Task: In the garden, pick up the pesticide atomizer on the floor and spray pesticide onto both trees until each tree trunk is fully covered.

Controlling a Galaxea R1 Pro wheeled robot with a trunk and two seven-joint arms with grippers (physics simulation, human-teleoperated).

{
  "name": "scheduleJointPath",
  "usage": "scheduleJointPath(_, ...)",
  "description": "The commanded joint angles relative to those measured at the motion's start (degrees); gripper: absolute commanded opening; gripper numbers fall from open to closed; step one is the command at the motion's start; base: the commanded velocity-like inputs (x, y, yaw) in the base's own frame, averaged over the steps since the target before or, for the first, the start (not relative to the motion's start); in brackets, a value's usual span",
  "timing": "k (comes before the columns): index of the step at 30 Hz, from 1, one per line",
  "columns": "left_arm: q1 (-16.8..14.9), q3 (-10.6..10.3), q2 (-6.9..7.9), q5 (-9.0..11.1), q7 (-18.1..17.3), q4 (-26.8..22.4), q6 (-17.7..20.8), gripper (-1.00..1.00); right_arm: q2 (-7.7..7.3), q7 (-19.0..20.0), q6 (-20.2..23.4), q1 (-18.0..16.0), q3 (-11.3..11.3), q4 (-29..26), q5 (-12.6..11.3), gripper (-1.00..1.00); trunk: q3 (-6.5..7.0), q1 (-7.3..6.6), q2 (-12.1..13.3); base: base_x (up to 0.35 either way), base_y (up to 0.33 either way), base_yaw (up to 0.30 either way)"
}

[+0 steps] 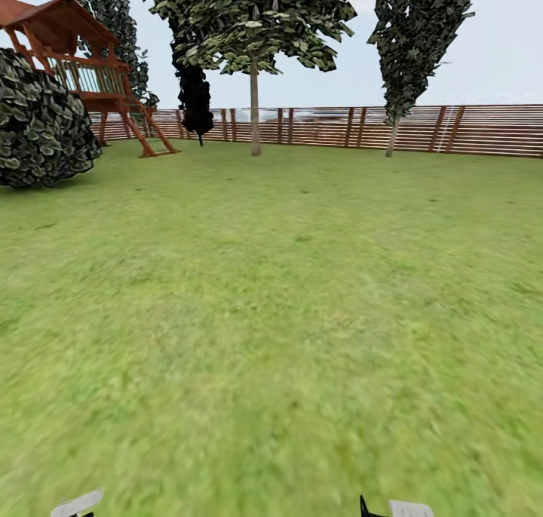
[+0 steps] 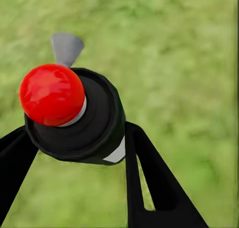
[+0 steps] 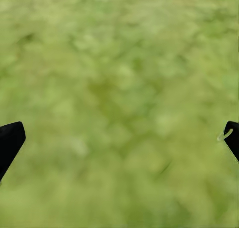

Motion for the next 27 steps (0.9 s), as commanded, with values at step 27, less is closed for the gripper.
scheduleJointPath(27, -0.02, 0.27, 0.17, -0.13, 0.75, -0.05, -0.31, -1.00, -0.02, -0.32, -0.13, -0.04, -0.28, 0.08, 0.60, 1.00, -0.05, 0.03, -0.02, 0.340, 0.000, 0.000)
